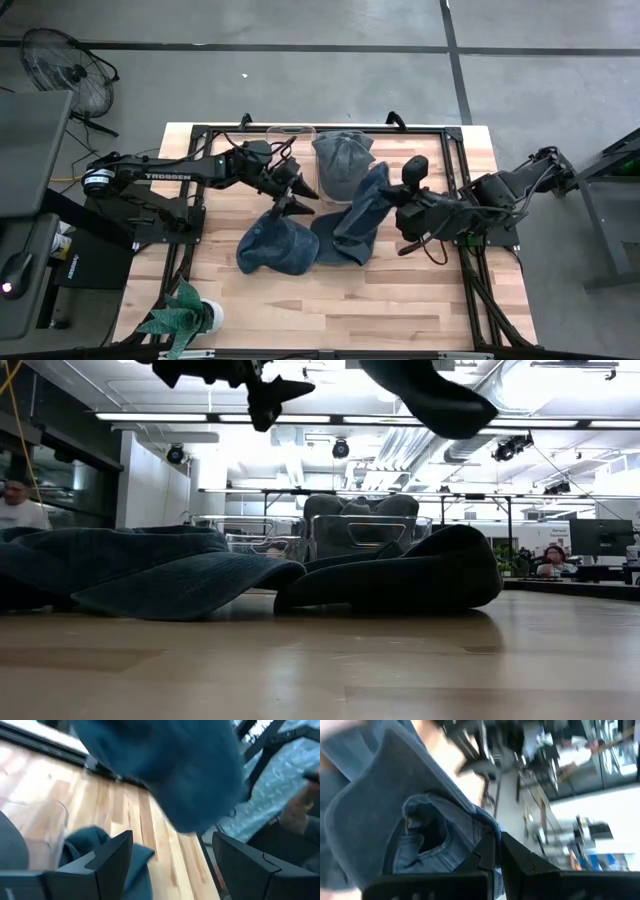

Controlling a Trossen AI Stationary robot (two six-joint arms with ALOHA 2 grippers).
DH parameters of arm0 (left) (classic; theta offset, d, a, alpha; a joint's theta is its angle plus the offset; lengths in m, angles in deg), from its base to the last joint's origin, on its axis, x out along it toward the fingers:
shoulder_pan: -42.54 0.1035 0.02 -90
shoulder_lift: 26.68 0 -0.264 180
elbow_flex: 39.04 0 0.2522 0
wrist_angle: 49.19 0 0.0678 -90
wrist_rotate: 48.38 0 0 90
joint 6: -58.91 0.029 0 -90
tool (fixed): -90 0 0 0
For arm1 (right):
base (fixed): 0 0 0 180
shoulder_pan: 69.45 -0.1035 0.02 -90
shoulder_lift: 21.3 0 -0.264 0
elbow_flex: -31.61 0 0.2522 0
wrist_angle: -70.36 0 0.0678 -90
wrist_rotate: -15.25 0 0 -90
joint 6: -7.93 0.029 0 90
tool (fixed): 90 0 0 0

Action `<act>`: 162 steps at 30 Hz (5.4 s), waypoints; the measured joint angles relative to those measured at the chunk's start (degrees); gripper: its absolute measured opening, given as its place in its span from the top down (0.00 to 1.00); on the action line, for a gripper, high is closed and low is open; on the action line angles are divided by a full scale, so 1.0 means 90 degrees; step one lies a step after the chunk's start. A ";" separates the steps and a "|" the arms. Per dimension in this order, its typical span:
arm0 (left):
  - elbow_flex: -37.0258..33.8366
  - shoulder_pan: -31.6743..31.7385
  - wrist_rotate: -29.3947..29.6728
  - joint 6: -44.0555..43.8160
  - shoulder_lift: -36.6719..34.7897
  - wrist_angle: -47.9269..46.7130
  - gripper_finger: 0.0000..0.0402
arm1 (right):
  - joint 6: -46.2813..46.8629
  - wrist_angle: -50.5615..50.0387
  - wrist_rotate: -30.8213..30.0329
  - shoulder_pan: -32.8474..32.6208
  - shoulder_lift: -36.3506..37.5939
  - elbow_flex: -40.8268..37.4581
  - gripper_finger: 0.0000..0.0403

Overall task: Pick & Place hat
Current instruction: Put the right blue cap into the left transparent bin

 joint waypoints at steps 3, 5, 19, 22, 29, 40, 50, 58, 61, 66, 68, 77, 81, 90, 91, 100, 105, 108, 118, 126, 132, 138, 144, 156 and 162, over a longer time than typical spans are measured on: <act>0.0000 0.0004 0.0083 -0.0023 0.0000 0.0156 0.33 | -0.0395 0.0590 0.0482 0.0000 0.0000 0.0000 0.99; 0.0000 0.0004 0.0077 -0.0022 0.0000 0.0263 0.33 | -0.0581 0.0868 0.0878 0.0000 0.0000 0.0000 0.99; 0.0000 0.0002 0.0155 0.0522 0.0107 0.0396 0.33 | -0.1384 0.2174 0.2171 0.0084 0.0713 -0.0476 0.99; -0.0018 0.0004 0.0268 0.0586 0.0283 0.0509 0.33 | -0.1645 0.2852 0.2765 0.0207 0.1100 -0.0902 0.99; 0.0001 0.0000 -0.0481 0.0576 0.1135 0.2501 0.33 | -0.2087 0.4557 0.4322 0.0549 0.2037 -0.1963 0.99; 0.0107 0.0004 -0.1066 -0.0053 0.2178 0.5490 0.33 | -0.2052 0.6630 0.6261 0.1301 0.2748 -0.3058 0.99; 0.1272 0.0003 -0.1680 -0.0401 0.3174 0.6055 0.33 | -0.1308 0.7209 0.7188 0.2053 0.2355 -0.3094 0.99; 0.1801 -0.0032 -0.2043 -0.0334 0.3410 0.6093 0.33 | -0.1101 0.7305 0.7200 0.2113 0.2327 -0.3088 0.99; 0.1804 -0.0044 -0.2028 -0.0183 0.3422 0.6031 0.33 | -0.1079 0.7340 0.7200 0.2113 0.2327 -0.3082 0.99; 0.1804 -0.0037 -0.1827 -0.0103 0.3422 0.6043 0.33 | -0.0963 0.7457 0.7199 0.2107 0.2327 -0.3082 0.99; 0.1802 -0.0037 -0.1616 0.0019 0.3422 0.6044 0.33 | -0.0954 0.7465 0.7199 0.2090 0.2329 -0.3082 0.99; 0.1802 -0.0035 -0.1212 0.0425 0.3422 0.6091 0.33 | -0.0764 0.7425 0.7229 0.2091 0.2251 -0.3082 0.99; 0.1802 -0.0035 -0.1196 0.0475 0.3422 0.6299 0.33 | -0.0652 0.7429 0.7368 0.2089 0.2162 -0.3082 0.99; 0.1802 -0.0040 -0.1789 0.0436 0.3422 0.6436 0.33 | -0.0630 0.7426 0.7490 0.2119 0.2069 -0.3082 0.99; 0.1802 -0.0037 -0.1919 0.0394 0.3422 0.6447 0.33 | -0.0630 0.7426 0.7483 0.2144 0.2066 -0.3082 0.99; 0.1816 -0.0115 -0.2737 -0.0100 0.3419 0.6970 0.33 | -0.0333 0.7197 0.7455 0.2523 0.2064 -0.3082 0.99; 0.1980 -0.0239 -0.2994 -0.0197 0.3419 0.6920 0.33 | -0.0202 0.7167 0.7355 0.2688 0.2064 -0.3082 0.99; 0.1982 -0.0251 -0.3000 -0.0197 0.3417 0.6878 0.33 | -0.0201 0.6973 0.6962 0.2693 0.2067 -0.3082 0.99; 0.1984 -0.0244 -0.2828 -0.0206 0.3417 0.6679 0.55 | -0.0238 0.6505 0.6183 0.2693 0.2068 -0.3082 0.99; 0.1987 -0.0241 -0.2892 0.0040 0.3417 0.6309 0.96 | -0.0249 0.6367 0.6046 0.2693 0.2076 -0.3082 0.98; 0.1987 -0.0241 -0.2890 0.0190 0.3417 0.6133 0.99 | -0.0223 0.6360 0.6044 0.2693 0.2076 -0.3082 0.99; 0.1987 -0.0241 -0.2835 0.0306 0.3417 0.5845 0.99 | 0.0186 0.6363 0.5886 0.2693 0.2093 -0.3082 0.86; 0.1987 -0.0241 -0.2827 0.0312 0.3417 0.5767 1.00 | 0.0566 0.6358 0.5321 0.2688 0.2178 -0.3082 0.72; 0.1987 -0.0023 -0.2708 0.0147 0.3417 0.4760 1.00 | 0.1279 0.4915 0.3769 0.2688 0.3093 -0.3082 0.52; 0.1984 0.0331 -0.2835 0.0446 0.3206 0.2879 1.00 | 0.2066 0.3622 0.3739 0.2688 0.3271 -0.3082 0.51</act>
